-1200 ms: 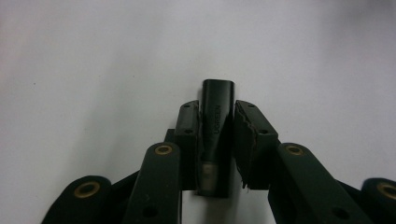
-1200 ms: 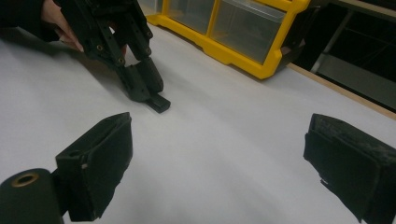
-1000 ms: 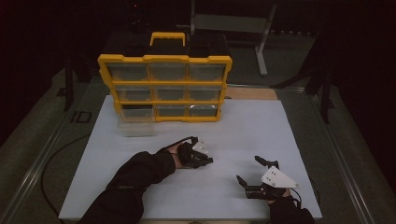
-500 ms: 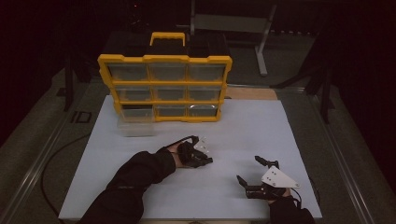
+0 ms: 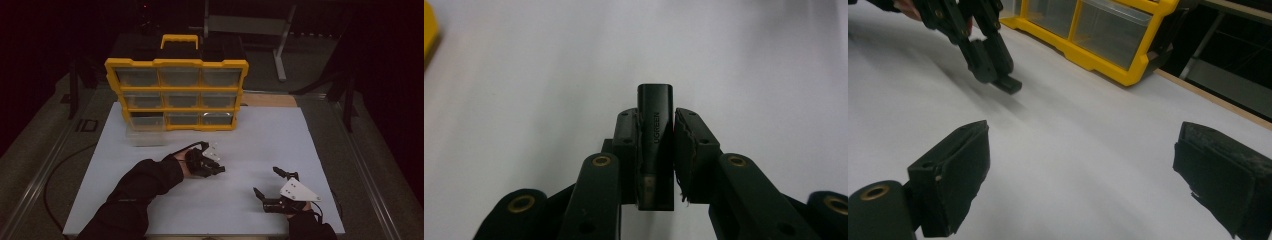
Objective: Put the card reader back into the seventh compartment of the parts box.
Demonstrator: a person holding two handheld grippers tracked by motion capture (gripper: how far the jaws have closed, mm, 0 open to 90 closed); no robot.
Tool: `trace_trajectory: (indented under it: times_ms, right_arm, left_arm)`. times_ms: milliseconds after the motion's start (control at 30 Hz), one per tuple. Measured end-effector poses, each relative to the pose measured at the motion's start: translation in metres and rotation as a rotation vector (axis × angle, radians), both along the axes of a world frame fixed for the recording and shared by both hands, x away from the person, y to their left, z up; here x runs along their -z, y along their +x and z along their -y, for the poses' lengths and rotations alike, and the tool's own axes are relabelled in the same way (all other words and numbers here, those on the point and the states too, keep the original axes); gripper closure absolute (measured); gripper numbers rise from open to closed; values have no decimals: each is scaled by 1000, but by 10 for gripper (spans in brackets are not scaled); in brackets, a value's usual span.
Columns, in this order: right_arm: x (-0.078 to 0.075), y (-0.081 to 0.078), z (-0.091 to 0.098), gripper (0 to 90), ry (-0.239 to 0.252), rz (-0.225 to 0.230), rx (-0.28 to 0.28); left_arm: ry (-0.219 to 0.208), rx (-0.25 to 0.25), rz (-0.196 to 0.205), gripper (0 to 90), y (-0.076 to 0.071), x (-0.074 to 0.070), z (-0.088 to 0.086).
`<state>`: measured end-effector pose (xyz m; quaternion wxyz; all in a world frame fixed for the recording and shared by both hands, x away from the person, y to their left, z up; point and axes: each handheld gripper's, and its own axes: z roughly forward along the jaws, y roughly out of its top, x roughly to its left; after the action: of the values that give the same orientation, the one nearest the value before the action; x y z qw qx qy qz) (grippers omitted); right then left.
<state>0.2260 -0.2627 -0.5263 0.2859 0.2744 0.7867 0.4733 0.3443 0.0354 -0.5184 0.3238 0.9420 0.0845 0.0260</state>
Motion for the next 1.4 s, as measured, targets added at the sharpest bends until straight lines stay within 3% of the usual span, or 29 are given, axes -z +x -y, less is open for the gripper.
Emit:
trace_trajectory:
  times_ms: [833,1400]
  right_arm:
    - [0,0,0,80,-1,1,2]
    - [-2,0,0,80,2,10,5]
  left_arm:
    - [13,-3,38,732,-5,-41,-23]
    - [9,-25,54,732,1,-67,-39]
